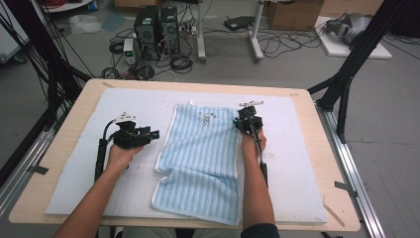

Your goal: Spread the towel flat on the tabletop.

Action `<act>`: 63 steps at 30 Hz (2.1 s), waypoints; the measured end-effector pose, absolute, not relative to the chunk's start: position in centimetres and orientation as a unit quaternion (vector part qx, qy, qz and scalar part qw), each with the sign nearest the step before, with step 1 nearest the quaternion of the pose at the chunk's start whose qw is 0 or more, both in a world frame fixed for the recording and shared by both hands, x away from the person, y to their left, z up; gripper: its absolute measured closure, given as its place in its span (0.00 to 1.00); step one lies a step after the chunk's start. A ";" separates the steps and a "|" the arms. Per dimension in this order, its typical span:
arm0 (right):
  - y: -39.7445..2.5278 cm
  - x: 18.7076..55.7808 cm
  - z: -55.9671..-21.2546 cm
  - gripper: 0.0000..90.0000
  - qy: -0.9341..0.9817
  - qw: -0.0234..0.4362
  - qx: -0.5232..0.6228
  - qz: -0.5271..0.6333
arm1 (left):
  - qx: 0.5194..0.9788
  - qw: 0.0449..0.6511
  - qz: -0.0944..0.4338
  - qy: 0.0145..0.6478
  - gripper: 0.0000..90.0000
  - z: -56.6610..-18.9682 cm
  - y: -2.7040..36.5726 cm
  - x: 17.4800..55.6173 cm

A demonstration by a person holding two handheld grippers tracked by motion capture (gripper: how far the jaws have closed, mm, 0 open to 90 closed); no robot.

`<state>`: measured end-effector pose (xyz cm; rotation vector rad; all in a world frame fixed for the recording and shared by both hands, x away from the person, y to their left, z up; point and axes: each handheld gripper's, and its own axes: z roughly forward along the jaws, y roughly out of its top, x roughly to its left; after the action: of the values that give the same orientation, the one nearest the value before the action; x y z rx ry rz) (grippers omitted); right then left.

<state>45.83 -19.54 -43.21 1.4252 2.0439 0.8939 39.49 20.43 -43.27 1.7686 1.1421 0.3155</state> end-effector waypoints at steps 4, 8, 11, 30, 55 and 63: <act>-20.6 44.7 -42.2 0.75 0.749 0.238 0.509 0.351 | 0.730 0.484 0.127 0.465 0.53 -43.6 18.8 41.8; -21.9 43.6 -41.7 0.72 0.749 0.242 0.501 0.360 | 0.743 0.467 0.124 0.463 0.52 -44.3 16.9 44.1; -22.6 43.2 -42.1 0.71 0.748 0.227 0.509 0.362 | 0.755 0.451 0.121 0.460 0.52 -44.8 15.7 45.4; -17.6 46.8 -44.1 0.98 0.780 0.233 0.497 0.300 | 0.749 0.390 0.226 0.486 0.92 -45.0 14.4 49.3; -19.7 41.0 -44.3 0.77 0.823 0.210 0.414 0.327 | 0.792 0.394 0.158 0.439 0.97 -44.6 15.5 42.7; -19.3 43.1 -44.4 0.96 0.807 0.219 0.439 0.328 | 0.772 0.392 0.190 0.462 0.97 -44.8 15.3 45.2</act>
<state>43.07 -19.34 -44.39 1.2156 2.2328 0.9066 45.20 15.27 -44.85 1.9609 1.1741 0.4834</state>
